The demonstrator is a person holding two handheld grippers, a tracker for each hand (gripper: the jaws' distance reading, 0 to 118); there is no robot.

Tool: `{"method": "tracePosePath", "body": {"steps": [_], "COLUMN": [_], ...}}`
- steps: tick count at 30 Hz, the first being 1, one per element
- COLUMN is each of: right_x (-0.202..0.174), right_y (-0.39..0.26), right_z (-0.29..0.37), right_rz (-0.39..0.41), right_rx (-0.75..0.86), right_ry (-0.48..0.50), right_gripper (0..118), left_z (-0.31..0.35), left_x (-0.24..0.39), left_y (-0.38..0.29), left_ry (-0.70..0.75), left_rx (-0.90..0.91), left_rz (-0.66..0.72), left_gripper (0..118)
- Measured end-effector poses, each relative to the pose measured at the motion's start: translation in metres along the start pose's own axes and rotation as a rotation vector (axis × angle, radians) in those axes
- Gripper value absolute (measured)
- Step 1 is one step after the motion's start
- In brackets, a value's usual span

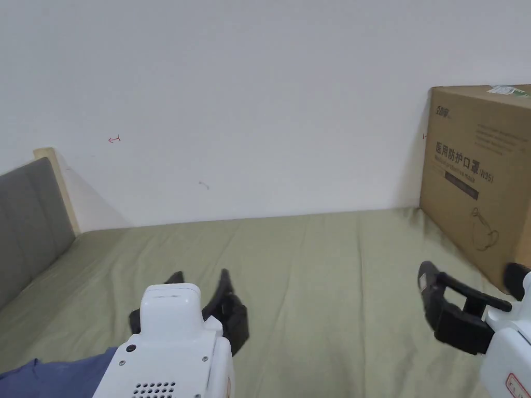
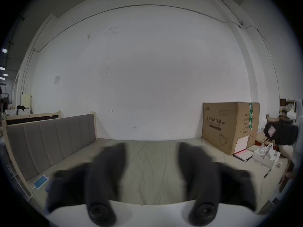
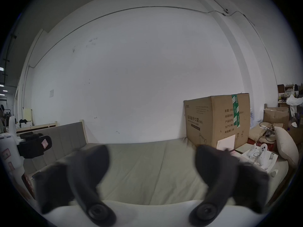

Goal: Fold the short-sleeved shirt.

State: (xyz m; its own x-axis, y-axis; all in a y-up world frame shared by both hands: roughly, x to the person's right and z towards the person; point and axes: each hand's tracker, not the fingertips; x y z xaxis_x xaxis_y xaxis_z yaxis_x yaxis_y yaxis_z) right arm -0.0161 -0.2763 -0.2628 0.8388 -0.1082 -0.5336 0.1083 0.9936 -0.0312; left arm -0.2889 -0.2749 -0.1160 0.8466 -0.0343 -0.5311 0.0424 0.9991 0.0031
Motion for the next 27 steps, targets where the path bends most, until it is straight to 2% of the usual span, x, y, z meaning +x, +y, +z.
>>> {"method": "tracePosePath", "body": {"steps": [1,2,3,5,7,11,14,17,27], "right_x": [-0.002,-0.005,-0.006,0.000,-0.005,0.001,0.000,0.002,0.004], "right_y": [0.000,-0.001,-0.002,-0.005,-0.007,-0.007,-0.006,-0.004,-0.002], "right_z": [0.000,-0.005,-0.007,-0.010,-0.013,-0.008,-0.005,-0.003,0.000], "right_rz": [0.013,0.051,0.041,-0.022,0.003,-0.018,0.049,0.042,0.042], "right_rx": [0.004,-0.025,-0.034,-0.061,-0.071,-0.058,-0.051,-0.043,-0.042], "right_ry": [-0.018,-0.058,-0.061,0.012,-0.037,-0.028,-0.060,-0.038,-0.075], "right_gripper": [65,19,2,2,1,1,1,1,1], "left_z": [-0.002,-0.004,-0.004,-0.005,-0.005,-0.007,-0.008,-0.008,-0.016], "left_x": [0.001,0.001,0.000,-0.003,-0.002,-0.001,0.000,0.003,0.005], "left_y": [-0.001,-0.003,-0.005,-0.007,-0.007,-0.007,-0.008,-0.008,-0.012], "left_ry": [0.007,0.012,0.008,-0.022,-0.006,-0.016,-0.022,-0.018,-0.027], "left_rx": [-0.016,-0.031,-0.026,-0.047,-0.048,-0.056,-0.055,-0.052,-0.071], "left_rz": [-0.014,-0.022,-0.015,0.010,0.013,0.032,0.037,0.032,0.057], "left_gripper": [27,5,4,2,1,0,0,0,0]}}
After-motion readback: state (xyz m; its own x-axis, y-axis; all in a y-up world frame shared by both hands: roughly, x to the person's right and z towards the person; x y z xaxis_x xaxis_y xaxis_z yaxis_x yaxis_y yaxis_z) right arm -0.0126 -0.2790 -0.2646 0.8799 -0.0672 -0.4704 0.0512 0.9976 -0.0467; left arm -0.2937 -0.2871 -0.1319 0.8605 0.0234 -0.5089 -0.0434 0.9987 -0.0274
